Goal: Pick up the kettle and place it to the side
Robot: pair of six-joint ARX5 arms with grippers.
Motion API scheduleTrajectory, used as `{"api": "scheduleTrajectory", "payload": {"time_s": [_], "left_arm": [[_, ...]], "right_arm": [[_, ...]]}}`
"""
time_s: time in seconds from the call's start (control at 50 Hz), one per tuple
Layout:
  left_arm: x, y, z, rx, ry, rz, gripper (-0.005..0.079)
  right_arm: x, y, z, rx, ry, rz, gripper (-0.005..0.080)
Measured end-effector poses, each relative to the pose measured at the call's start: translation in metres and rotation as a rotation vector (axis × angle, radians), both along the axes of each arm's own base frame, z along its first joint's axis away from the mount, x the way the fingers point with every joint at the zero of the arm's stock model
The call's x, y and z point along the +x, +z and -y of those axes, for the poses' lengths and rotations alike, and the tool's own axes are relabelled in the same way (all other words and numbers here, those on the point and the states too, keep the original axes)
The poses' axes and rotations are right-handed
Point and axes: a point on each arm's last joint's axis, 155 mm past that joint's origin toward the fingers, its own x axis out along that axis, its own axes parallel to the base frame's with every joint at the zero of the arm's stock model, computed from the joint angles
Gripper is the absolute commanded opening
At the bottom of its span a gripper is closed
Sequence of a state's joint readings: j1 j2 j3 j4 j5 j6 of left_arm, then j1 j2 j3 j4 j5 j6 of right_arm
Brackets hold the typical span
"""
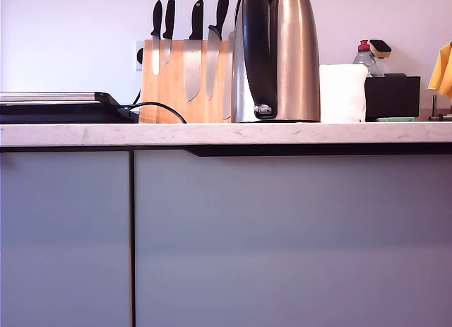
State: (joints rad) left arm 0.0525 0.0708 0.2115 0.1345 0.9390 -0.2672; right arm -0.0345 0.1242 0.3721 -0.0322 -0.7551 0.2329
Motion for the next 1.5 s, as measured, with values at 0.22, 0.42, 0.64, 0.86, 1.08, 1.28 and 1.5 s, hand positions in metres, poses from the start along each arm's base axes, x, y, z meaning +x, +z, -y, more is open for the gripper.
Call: {"api": "scheduleTrajectory", "payload": {"time_s": [0.22,0.42,0.64,0.86,1.08,1.28,1.5], "left_arm": [[0.012,-0.016,0.013,0.025,-0.112,-0.153,0.0514],[0.026,0.014,0.022,0.099,-0.149,-0.078,0.0495],[0.054,0.018,0.041,0.169,-0.221,-0.071,0.05],[0.088,0.004,0.068,0.213,-0.287,-0.111,0.0501],[0.115,0.004,0.095,0.27,-0.345,-0.042,0.05],[0.146,0.002,0.118,0.281,-0.361,0.001,0.05],[0.175,-0.003,0.142,0.282,-0.367,0.036,0.05]], "right_arm": [[0.009,-0.002,-0.018,-0.009,0.12,-0.115,0.0398],[0.022,0.008,-0.029,-0.054,0.164,-0.12,0.0404],[0.04,0.007,-0.046,-0.089,0.226,-0.156,0.0407],[0.067,0.009,-0.067,-0.133,0.258,-0.193,0.0407],[0.096,0.025,-0.08,-0.164,0.224,-0.181,0.0429],[0.114,0.035,-0.094,-0.199,0.217,-0.153,0.0431],[0.136,0.032,-0.115,-0.213,0.247,-0.191,0.0465]]}}
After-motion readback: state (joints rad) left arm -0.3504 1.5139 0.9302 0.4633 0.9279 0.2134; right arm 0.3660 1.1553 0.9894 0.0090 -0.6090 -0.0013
